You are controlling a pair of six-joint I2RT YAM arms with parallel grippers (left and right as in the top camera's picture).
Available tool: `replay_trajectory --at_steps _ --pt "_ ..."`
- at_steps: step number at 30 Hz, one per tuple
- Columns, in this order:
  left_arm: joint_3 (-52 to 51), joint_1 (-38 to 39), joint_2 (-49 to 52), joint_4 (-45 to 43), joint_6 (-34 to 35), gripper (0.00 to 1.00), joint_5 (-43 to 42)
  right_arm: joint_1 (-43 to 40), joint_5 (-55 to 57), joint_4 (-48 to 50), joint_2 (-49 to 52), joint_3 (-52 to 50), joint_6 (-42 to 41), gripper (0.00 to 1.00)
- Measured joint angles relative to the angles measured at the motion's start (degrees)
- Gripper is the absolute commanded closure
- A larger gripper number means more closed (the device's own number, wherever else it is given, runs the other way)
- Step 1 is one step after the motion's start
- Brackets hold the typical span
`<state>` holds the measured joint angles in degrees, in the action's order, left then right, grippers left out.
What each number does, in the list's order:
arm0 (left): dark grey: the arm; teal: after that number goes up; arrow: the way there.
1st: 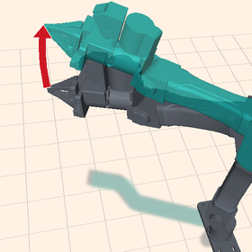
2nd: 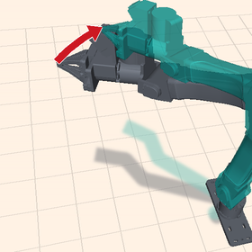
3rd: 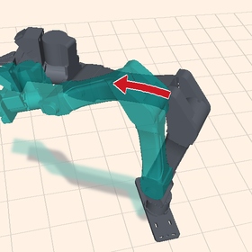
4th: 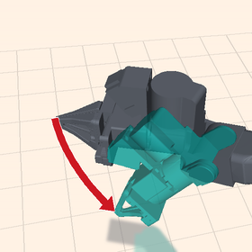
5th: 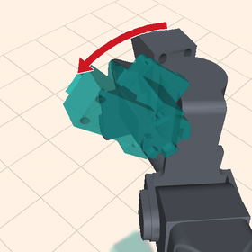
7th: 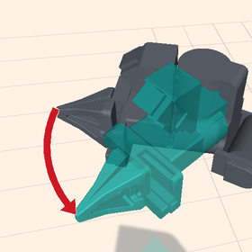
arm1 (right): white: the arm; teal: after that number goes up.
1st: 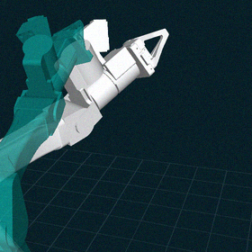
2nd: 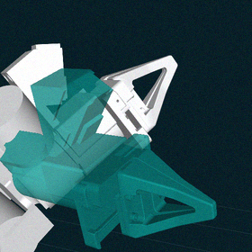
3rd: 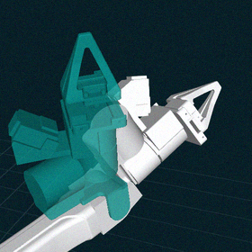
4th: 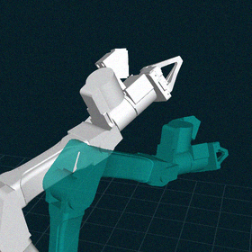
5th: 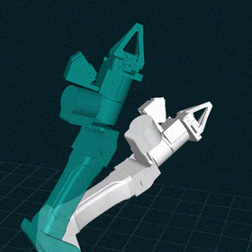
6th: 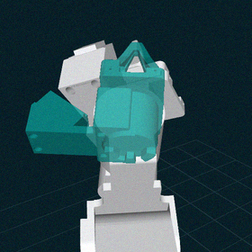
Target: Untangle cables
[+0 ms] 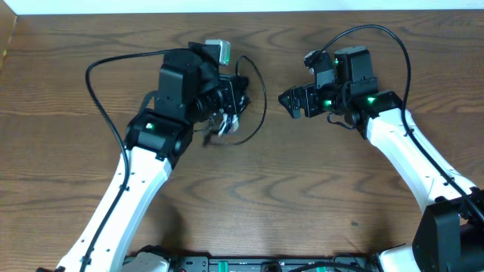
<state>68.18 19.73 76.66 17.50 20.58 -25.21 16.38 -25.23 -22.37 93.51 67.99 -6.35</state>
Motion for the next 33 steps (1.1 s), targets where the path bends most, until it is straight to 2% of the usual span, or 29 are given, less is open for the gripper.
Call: replay_trajectory --at_steps 9,14,19,24,29,33 --pt "0.00 0.00 -0.07 -3.23 5.40 0.92 -0.22 0.50 -3.52 2.51 0.00 0.00 -2.67 0.11" --pt "0.00 0.00 -0.07 -5.22 6.91 0.92 -0.20 4.17 -3.28 2.69 0.61 0.00 -6.99 0.33" --pt "0.00 0.00 -0.07 -7.54 8.87 0.92 -0.17 8.26 0.96 4.90 6.73 0.00 -15.45 0.64" --pt "0.00 0.00 -0.07 -7.82 9.68 0.92 -0.15 8.96 4.66 7.63 13.68 -0.02 -21.29 0.96" --pt "0.00 -0.57 -0.07 -7.89 9.68 0.92 3.52 6.40 7.13 4.46 13.33 0.00 -22.56 0.99" --pt "0.00 -2.99 -0.04 -7.58 9.66 0.92 6.84 0.44 9.38 -1.57 9.84 0.04 -21.00 0.99"
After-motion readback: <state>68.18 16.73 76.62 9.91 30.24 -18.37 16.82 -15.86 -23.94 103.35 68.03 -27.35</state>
